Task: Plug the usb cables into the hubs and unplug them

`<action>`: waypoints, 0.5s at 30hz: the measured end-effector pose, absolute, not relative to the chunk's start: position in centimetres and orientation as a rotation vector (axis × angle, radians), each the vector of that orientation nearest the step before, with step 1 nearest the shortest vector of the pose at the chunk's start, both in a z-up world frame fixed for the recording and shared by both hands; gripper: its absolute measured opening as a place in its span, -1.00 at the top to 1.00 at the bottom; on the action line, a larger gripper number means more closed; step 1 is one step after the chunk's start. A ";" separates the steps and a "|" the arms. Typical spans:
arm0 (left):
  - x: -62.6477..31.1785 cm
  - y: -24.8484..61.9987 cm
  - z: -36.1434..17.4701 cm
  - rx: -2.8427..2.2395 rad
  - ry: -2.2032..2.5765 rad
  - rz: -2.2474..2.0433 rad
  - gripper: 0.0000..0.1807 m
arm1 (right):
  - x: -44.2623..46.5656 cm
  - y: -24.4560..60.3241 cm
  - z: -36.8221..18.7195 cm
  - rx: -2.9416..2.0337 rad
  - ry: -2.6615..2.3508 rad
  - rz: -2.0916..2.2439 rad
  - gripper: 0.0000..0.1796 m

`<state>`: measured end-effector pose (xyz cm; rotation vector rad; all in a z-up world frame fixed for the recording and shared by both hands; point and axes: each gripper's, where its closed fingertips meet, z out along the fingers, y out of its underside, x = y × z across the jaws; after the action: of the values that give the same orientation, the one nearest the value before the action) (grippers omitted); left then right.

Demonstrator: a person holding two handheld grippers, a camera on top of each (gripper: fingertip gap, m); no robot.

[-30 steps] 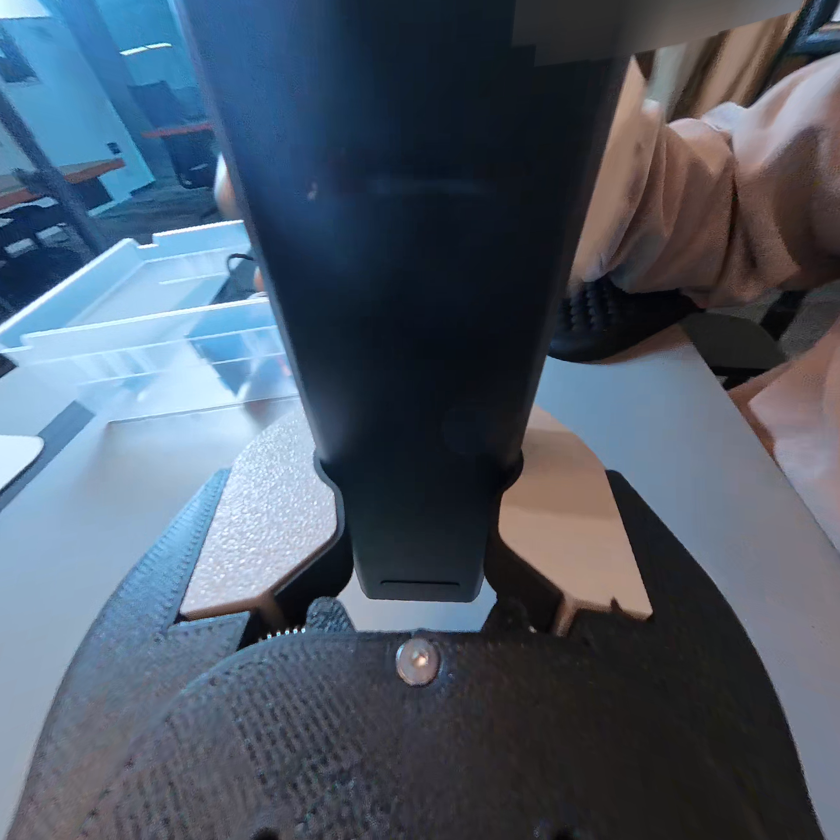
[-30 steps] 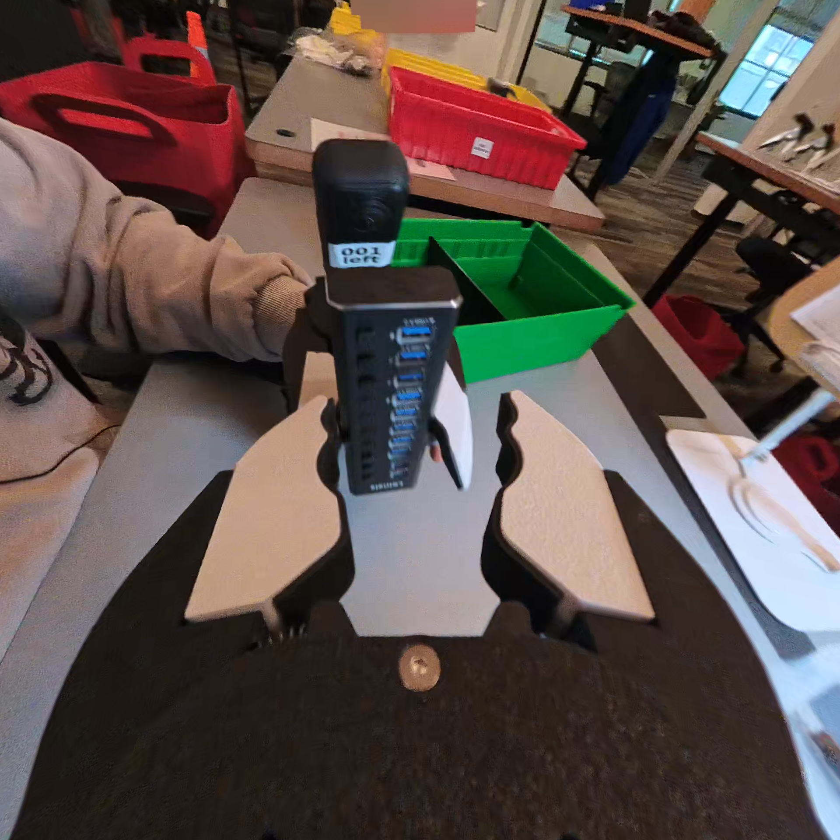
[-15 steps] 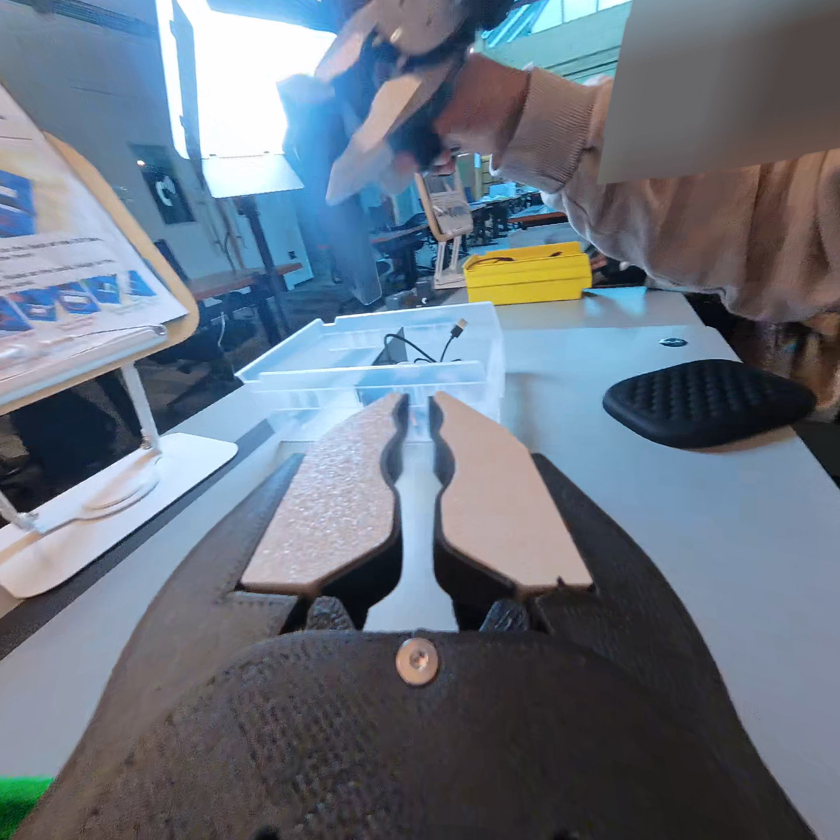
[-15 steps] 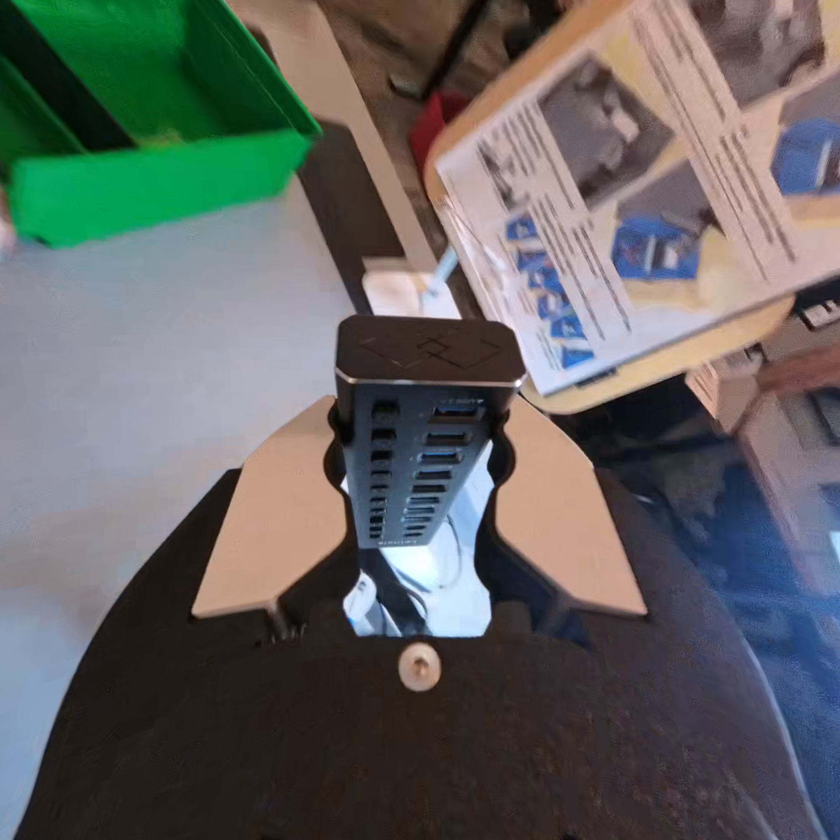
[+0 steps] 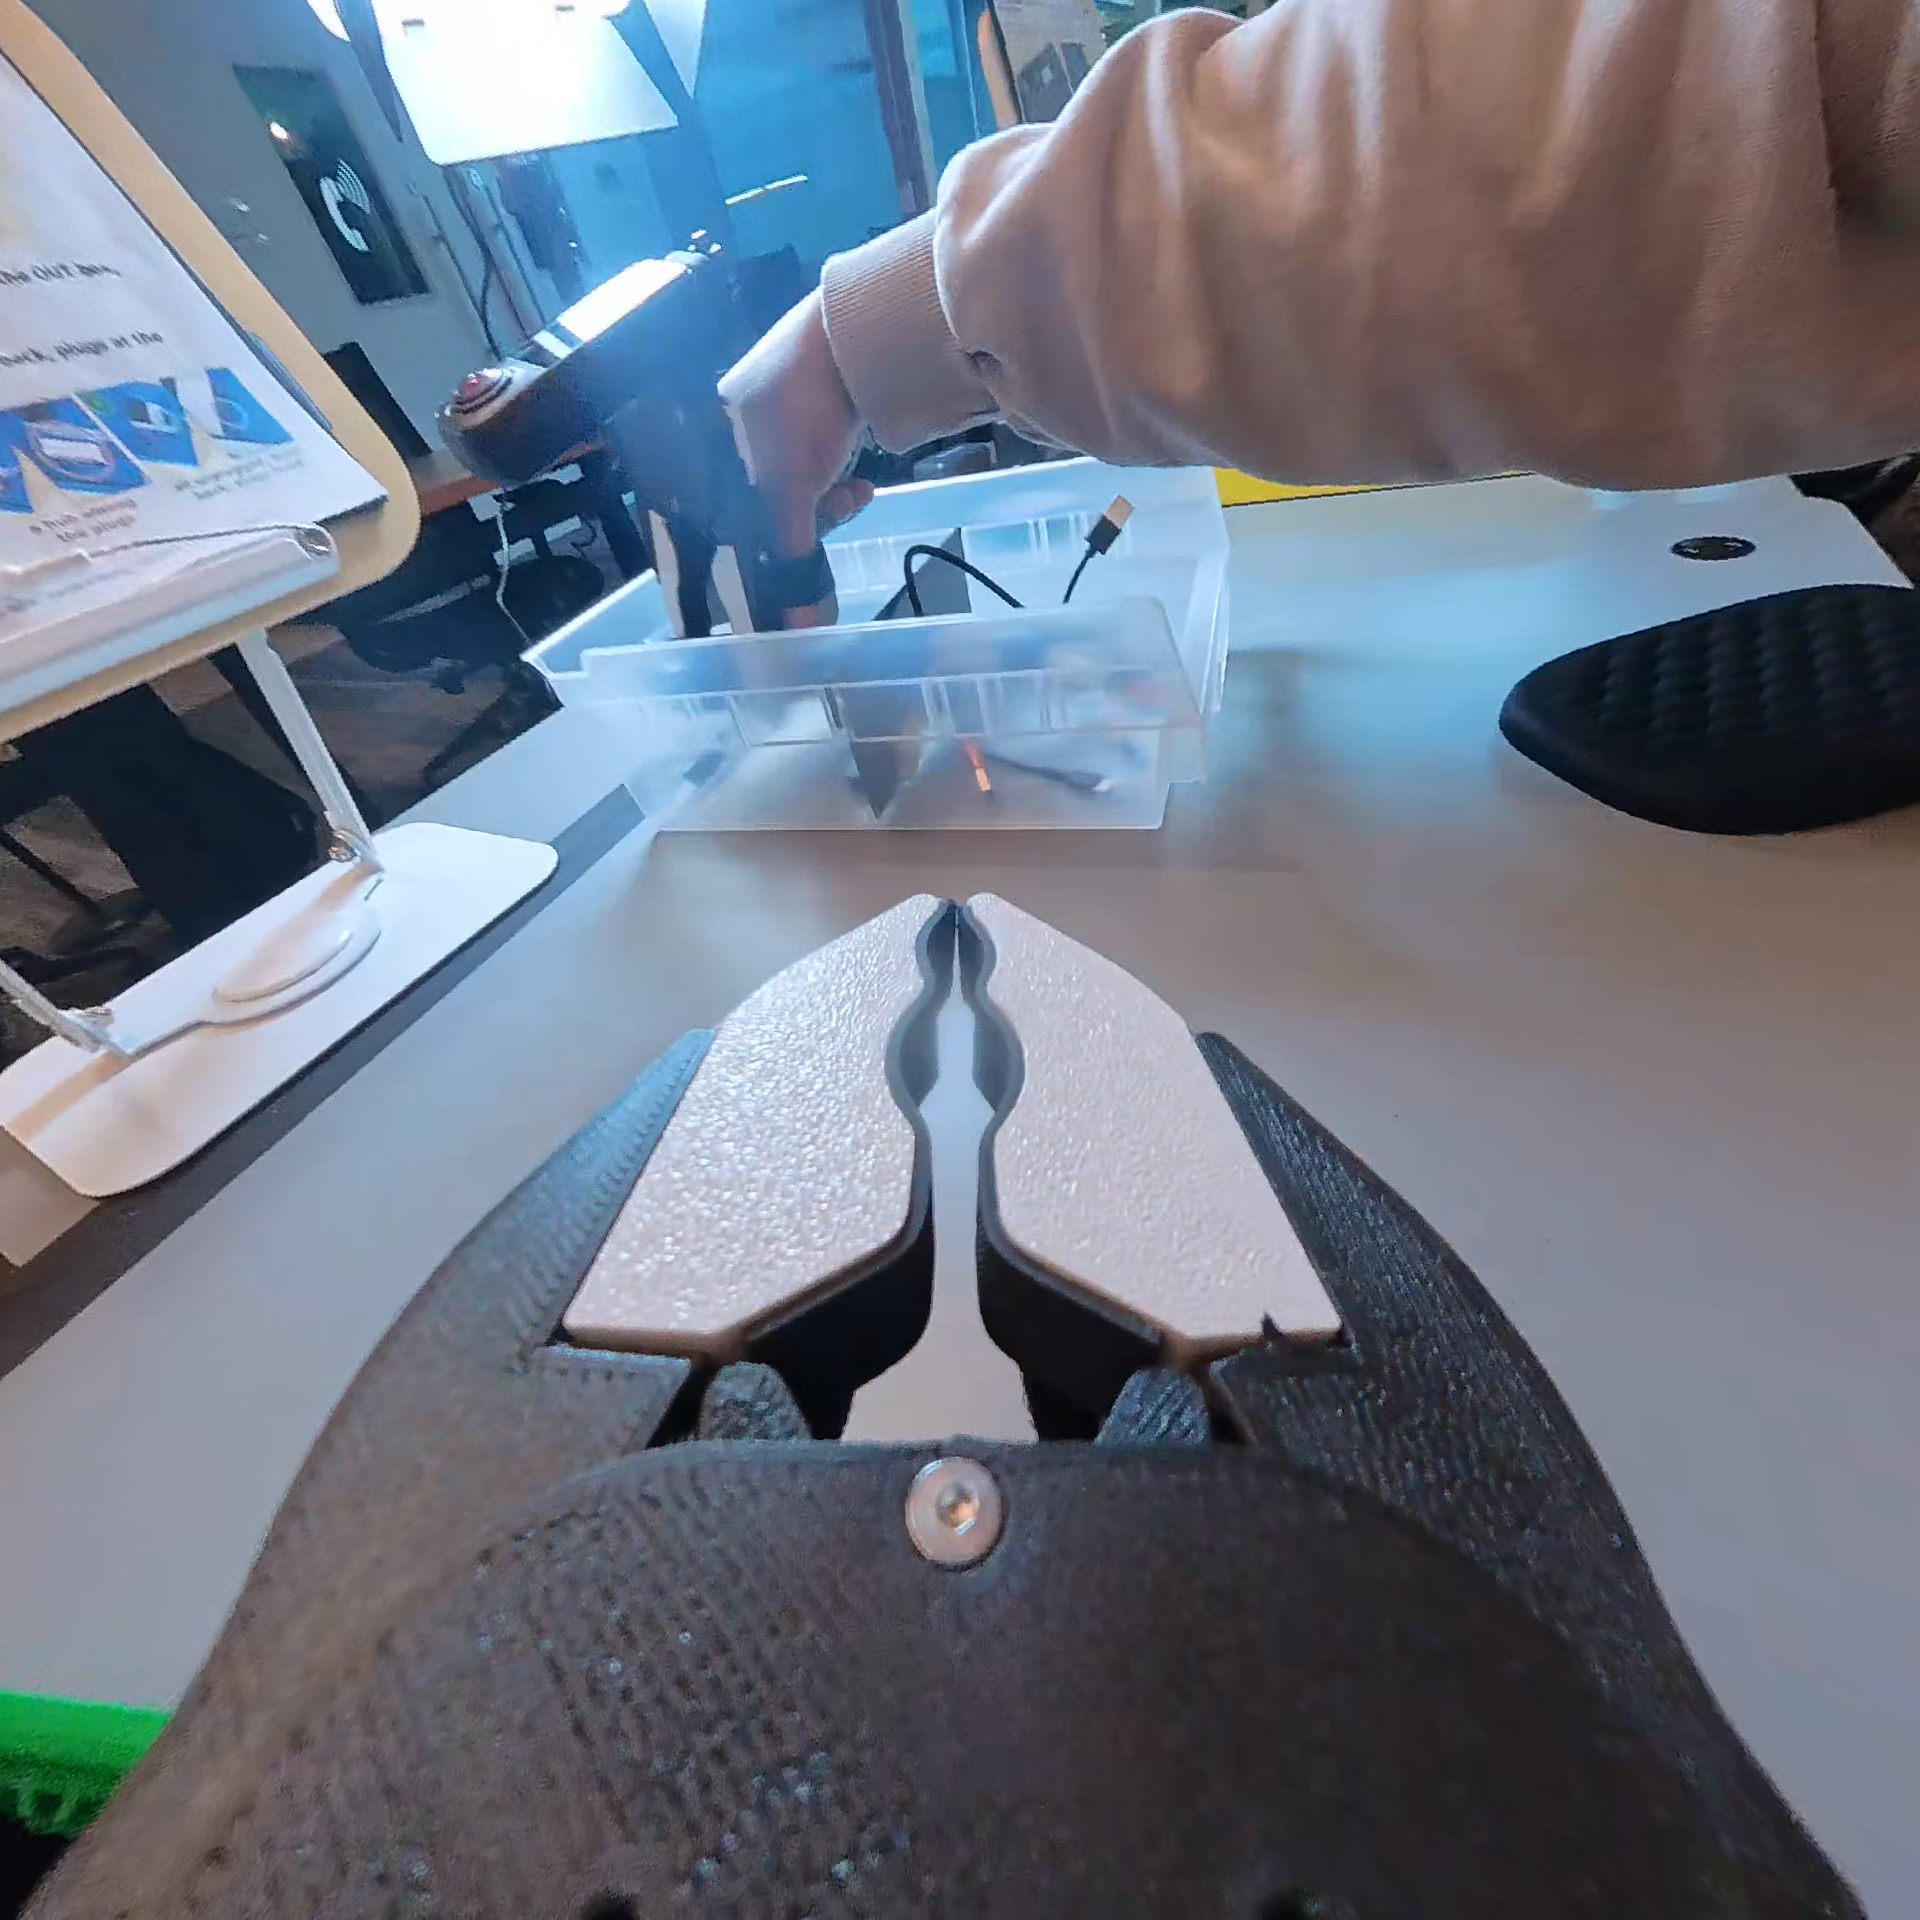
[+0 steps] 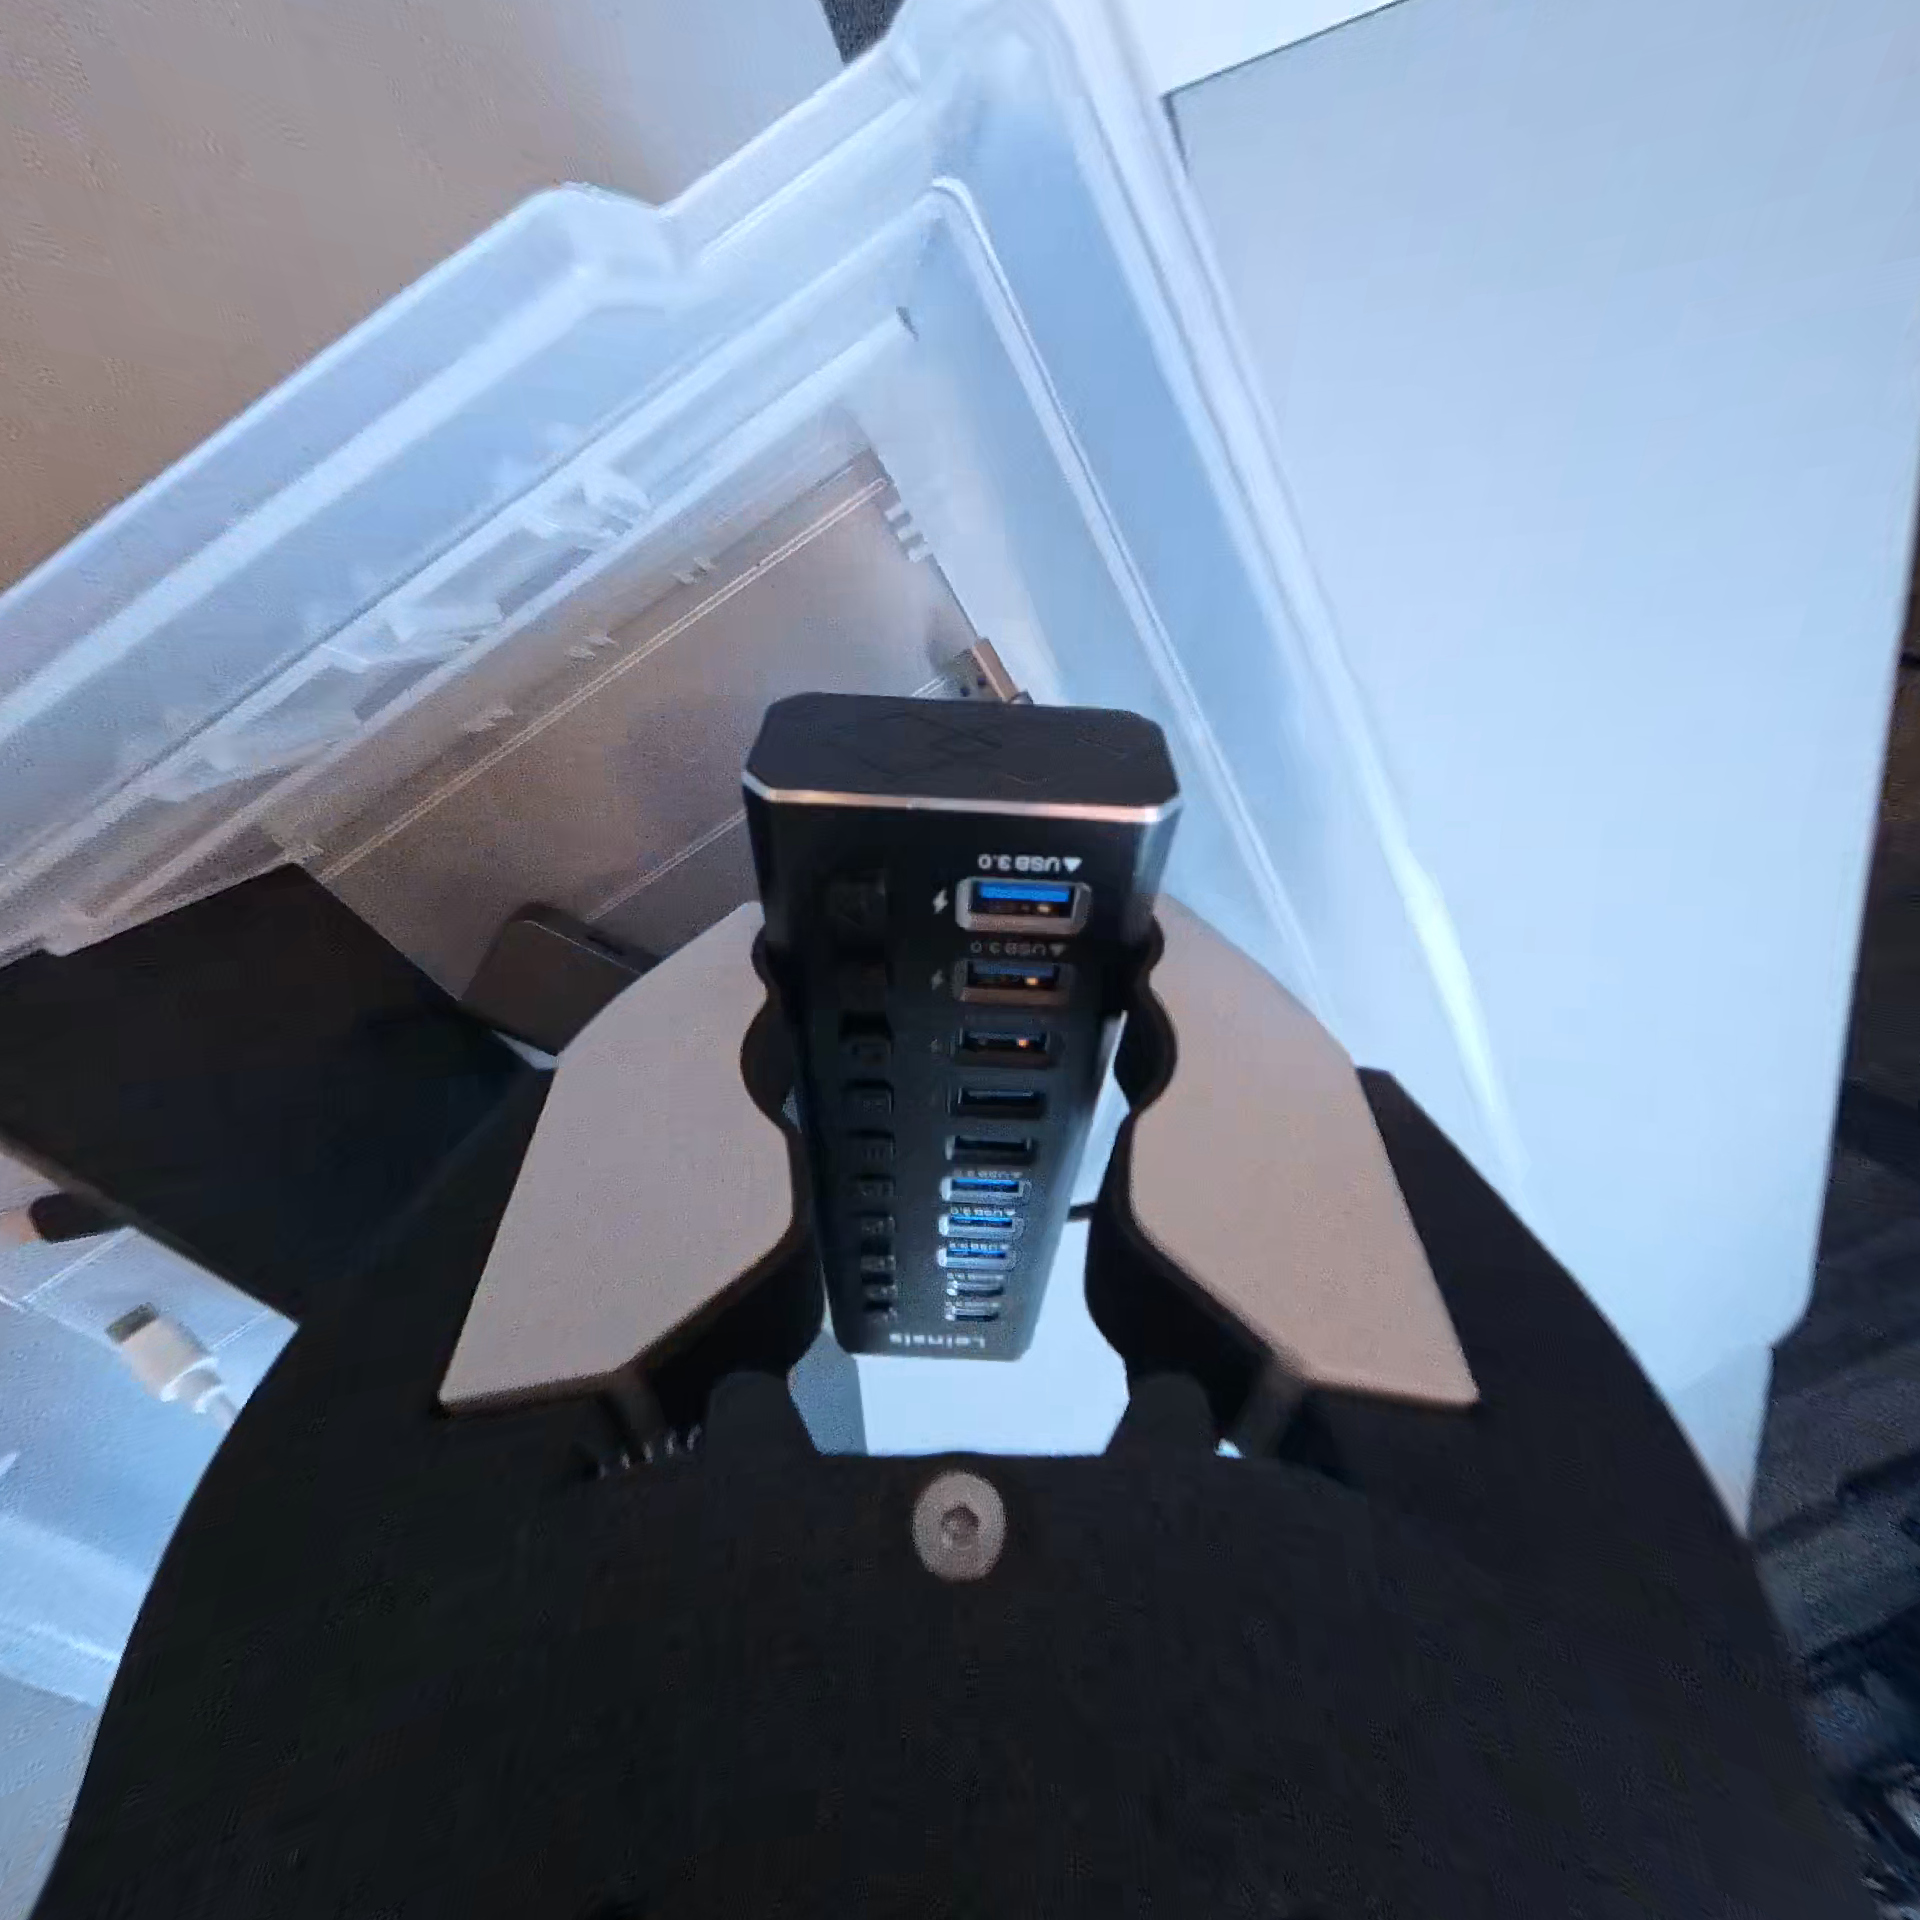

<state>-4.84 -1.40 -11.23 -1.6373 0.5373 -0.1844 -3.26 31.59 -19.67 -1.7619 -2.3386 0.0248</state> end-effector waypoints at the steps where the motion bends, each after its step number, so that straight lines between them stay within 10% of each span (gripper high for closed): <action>1: -4.7 -1.4 -11.4 -1.643 0.539 -0.199 0.96 | -3.3 31.5 -20.1 -1.774 -2.348 0.041 0.31; 15: -8.0 -2.7 -10.3 -1.744 0.527 -0.081 0.67 | 1.1 21.5 -7.4 -1.349 -2.057 0.497 0.35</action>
<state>-8.00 -2.69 -10.27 -1.7439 0.5267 -0.0807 1.12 21.46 -7.42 -1.3494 -2.0573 0.4966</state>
